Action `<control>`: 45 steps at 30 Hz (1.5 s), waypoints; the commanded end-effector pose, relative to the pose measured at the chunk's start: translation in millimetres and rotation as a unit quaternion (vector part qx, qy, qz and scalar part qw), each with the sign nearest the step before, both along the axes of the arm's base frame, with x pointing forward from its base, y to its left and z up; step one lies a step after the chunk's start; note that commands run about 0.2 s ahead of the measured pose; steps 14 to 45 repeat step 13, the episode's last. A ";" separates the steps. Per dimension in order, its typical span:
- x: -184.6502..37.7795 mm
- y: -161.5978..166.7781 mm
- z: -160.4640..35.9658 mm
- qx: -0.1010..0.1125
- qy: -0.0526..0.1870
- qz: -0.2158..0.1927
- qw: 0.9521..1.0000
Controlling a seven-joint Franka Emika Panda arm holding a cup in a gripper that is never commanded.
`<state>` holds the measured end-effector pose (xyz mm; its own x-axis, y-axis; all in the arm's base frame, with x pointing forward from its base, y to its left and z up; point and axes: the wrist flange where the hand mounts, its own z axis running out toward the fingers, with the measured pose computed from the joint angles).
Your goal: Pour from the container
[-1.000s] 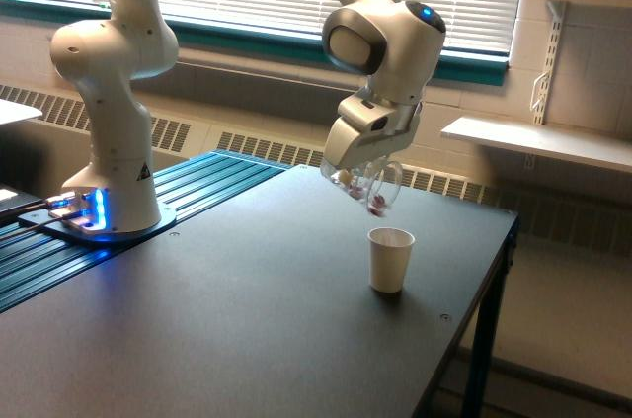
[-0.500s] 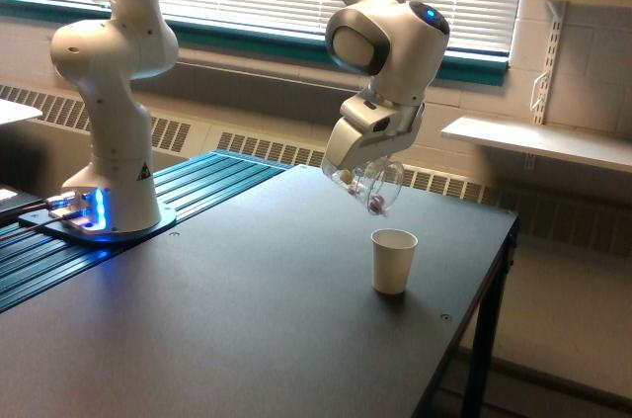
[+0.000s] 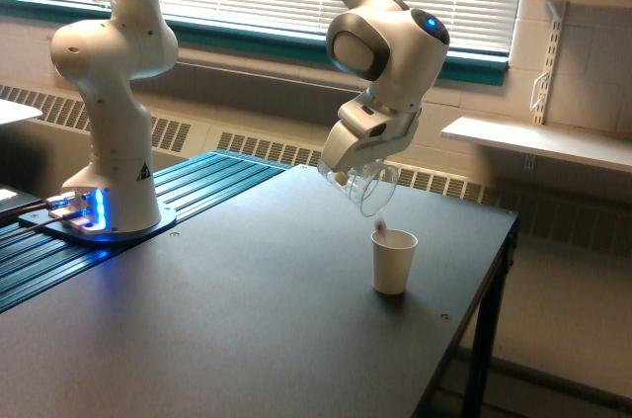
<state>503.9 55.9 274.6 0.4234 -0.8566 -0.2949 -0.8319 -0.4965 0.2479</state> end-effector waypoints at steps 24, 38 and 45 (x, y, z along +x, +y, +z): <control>7.4 -6.3 6.6 -0.023 -0.017 -0.012 1.000; 7.4 -6.3 6.6 -0.023 -0.017 -0.012 1.000; 7.4 -6.3 6.6 -0.023 -0.017 -0.012 1.000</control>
